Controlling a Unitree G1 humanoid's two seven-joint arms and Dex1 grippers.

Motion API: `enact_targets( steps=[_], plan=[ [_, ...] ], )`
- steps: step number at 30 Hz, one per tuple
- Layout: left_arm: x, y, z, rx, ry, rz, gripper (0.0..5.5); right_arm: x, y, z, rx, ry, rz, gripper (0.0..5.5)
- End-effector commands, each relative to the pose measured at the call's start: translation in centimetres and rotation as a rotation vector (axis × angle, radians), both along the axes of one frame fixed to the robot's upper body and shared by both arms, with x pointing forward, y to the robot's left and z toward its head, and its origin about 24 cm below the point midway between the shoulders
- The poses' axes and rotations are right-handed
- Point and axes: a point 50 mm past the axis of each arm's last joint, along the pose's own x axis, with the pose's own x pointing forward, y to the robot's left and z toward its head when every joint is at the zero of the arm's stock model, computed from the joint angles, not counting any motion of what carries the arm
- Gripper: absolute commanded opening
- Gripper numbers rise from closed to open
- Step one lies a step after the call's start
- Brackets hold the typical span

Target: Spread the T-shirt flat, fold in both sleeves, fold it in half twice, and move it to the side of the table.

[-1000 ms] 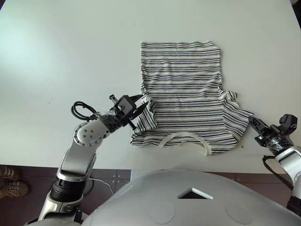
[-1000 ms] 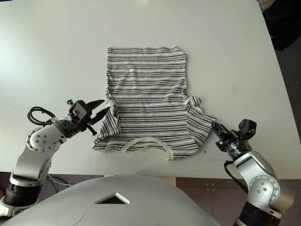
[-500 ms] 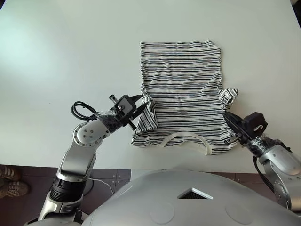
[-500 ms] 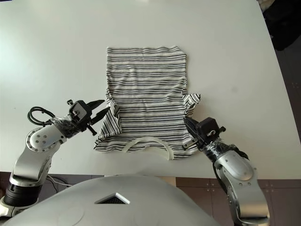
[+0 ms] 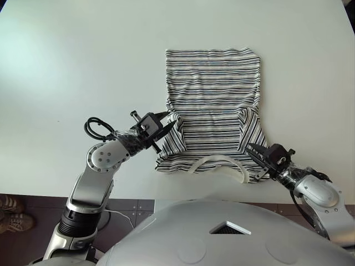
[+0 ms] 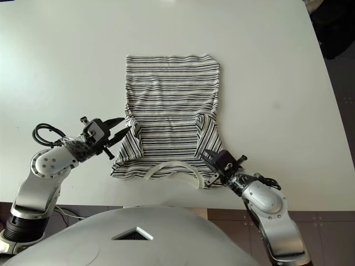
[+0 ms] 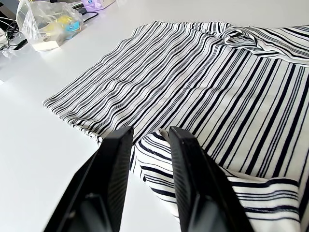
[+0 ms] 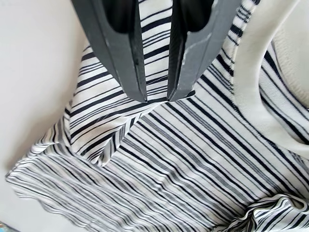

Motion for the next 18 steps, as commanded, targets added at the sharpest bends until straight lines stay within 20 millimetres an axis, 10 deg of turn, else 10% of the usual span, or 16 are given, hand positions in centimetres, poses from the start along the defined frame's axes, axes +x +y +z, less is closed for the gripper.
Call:
enact_targets(
  steps=[1,5,9,18],
  plan=[
    [-0.4,0.3,0.4,0.05,-0.022,-0.039,1.4,0.2,0.3,1.6,0.108,-0.005,0.014,0.72],
    [-1.8,4.1,1.4,0.154,-0.013,-0.08,1.4,-0.4,-1.6,3.8,0.136,0.0,0.046,0.72],
    [-6.2,8.4,-0.1,0.405,-0.02,-0.295,1.4,-0.8,-8.2,4.0,-0.085,0.024,-0.013,0.72],
    [-9.3,6.5,-4.6,0.543,-0.282,-0.618,2.27,0.5,-10.9,3.0,-0.162,0.015,0.033,1.83]
  ],
)
